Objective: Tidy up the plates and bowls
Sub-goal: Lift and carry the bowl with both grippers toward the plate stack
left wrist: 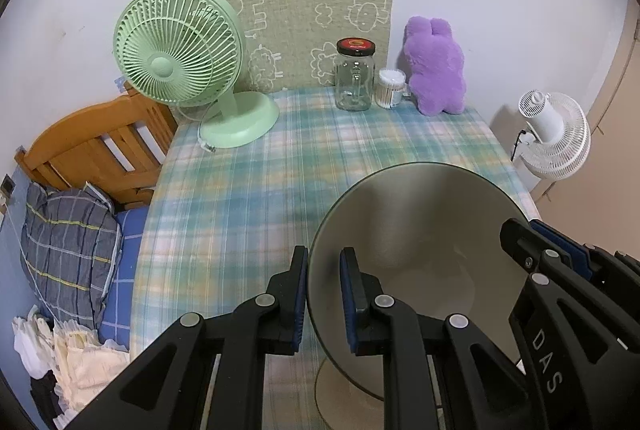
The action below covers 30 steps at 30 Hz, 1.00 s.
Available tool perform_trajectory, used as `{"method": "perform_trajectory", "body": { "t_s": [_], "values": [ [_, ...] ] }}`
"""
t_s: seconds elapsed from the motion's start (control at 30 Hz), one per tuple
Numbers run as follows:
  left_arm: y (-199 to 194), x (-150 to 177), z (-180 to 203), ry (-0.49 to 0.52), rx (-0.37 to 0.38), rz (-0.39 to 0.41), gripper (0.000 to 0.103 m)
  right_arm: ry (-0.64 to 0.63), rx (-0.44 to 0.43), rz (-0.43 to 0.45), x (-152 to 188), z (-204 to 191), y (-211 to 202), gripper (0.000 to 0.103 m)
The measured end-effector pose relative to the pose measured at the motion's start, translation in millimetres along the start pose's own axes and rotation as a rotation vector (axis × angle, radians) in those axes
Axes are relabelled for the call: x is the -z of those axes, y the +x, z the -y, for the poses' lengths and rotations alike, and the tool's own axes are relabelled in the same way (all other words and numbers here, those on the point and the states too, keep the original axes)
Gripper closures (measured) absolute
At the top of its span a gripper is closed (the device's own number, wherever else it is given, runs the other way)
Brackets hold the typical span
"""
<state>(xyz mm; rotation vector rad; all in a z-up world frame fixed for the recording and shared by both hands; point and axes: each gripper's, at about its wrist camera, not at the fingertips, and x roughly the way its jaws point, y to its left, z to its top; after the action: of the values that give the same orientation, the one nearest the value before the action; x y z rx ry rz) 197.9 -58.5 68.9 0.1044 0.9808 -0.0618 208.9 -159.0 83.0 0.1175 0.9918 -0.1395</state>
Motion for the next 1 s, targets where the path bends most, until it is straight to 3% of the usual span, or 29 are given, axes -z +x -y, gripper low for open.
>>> {"method": "perform_trajectory", "body": {
  "t_s": [0.57, 1.0],
  "values": [
    [-11, 65, 2, 0.003, 0.013, -0.04, 0.09, -0.005, 0.018, -0.033, 65, 4, -16, 0.086],
    [8, 94, -3, -0.015, 0.009, -0.115, 0.09, -0.023, 0.015, -0.102, 96, 0, 1, 0.086]
  ]
}}
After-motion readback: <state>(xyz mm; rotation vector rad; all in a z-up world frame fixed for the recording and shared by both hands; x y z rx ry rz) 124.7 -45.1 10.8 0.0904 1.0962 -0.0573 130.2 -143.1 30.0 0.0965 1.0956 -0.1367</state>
